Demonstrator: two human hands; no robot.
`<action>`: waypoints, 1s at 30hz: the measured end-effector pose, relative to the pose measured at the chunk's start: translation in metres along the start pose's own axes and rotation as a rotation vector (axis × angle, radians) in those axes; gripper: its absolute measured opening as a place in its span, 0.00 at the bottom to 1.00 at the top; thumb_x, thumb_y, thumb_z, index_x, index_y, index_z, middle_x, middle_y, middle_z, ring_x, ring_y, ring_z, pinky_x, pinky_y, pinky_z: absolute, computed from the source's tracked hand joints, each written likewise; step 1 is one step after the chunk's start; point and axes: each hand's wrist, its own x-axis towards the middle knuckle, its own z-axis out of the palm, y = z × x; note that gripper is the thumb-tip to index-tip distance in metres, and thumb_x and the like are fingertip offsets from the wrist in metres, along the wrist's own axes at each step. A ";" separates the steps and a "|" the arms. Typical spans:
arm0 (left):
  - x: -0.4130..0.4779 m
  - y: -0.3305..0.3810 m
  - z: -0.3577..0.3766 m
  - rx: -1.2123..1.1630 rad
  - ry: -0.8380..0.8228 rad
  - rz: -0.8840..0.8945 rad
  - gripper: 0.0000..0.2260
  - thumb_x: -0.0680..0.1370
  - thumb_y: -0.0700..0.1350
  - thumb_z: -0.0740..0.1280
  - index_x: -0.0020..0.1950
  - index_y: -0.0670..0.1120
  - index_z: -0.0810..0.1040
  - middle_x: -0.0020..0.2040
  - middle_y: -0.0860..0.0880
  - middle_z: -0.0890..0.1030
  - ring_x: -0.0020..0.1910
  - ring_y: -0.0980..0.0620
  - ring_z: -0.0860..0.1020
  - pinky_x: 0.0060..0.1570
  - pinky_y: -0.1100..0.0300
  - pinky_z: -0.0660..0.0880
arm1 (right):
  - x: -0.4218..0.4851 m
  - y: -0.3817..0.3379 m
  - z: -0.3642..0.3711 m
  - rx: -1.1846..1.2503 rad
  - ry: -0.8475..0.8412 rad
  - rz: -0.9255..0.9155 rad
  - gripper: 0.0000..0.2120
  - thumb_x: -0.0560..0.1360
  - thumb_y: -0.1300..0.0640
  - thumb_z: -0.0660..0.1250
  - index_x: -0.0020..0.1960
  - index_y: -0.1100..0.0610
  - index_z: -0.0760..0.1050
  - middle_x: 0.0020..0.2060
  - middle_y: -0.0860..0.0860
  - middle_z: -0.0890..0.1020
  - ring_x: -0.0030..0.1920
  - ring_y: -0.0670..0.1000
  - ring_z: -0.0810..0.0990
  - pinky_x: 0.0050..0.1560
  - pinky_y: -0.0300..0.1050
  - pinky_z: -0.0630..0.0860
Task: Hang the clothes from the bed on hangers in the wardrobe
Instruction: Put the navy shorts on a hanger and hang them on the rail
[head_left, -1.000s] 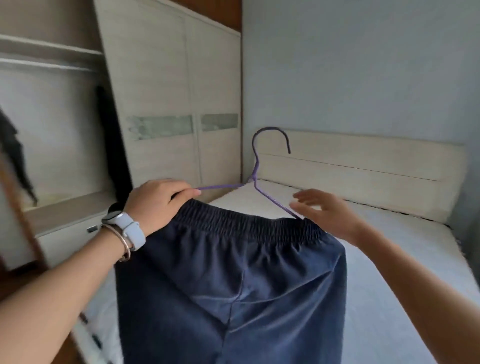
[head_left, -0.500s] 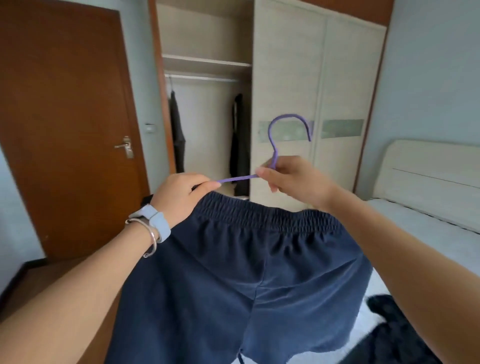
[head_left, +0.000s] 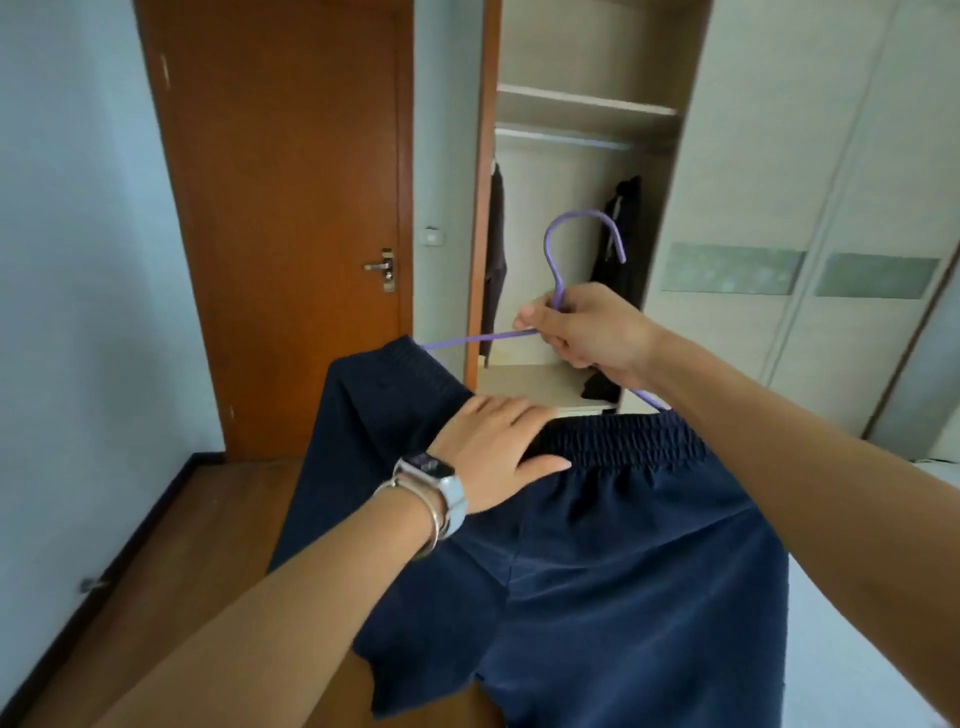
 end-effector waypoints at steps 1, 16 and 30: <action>0.007 -0.013 0.002 -0.061 -0.112 -0.066 0.27 0.75 0.62 0.55 0.66 0.45 0.70 0.62 0.48 0.76 0.61 0.47 0.73 0.62 0.54 0.68 | 0.012 0.001 0.007 -0.024 -0.006 0.002 0.12 0.78 0.56 0.61 0.47 0.65 0.78 0.26 0.49 0.66 0.21 0.42 0.62 0.20 0.31 0.58; 0.090 -0.199 0.042 -0.331 -0.176 -0.006 0.16 0.77 0.55 0.59 0.37 0.45 0.73 0.29 0.48 0.74 0.29 0.50 0.72 0.31 0.60 0.68 | 0.244 0.094 0.061 -0.297 -0.175 -0.078 0.13 0.78 0.55 0.60 0.35 0.51 0.73 0.29 0.46 0.73 0.30 0.43 0.69 0.33 0.34 0.65; 0.122 -0.311 0.135 -0.611 -0.251 0.310 0.12 0.79 0.52 0.58 0.38 0.48 0.66 0.28 0.56 0.64 0.30 0.57 0.65 0.33 0.70 0.62 | 0.412 0.135 0.057 -0.408 0.290 -0.148 0.12 0.77 0.55 0.62 0.47 0.65 0.77 0.35 0.47 0.76 0.38 0.46 0.74 0.38 0.25 0.68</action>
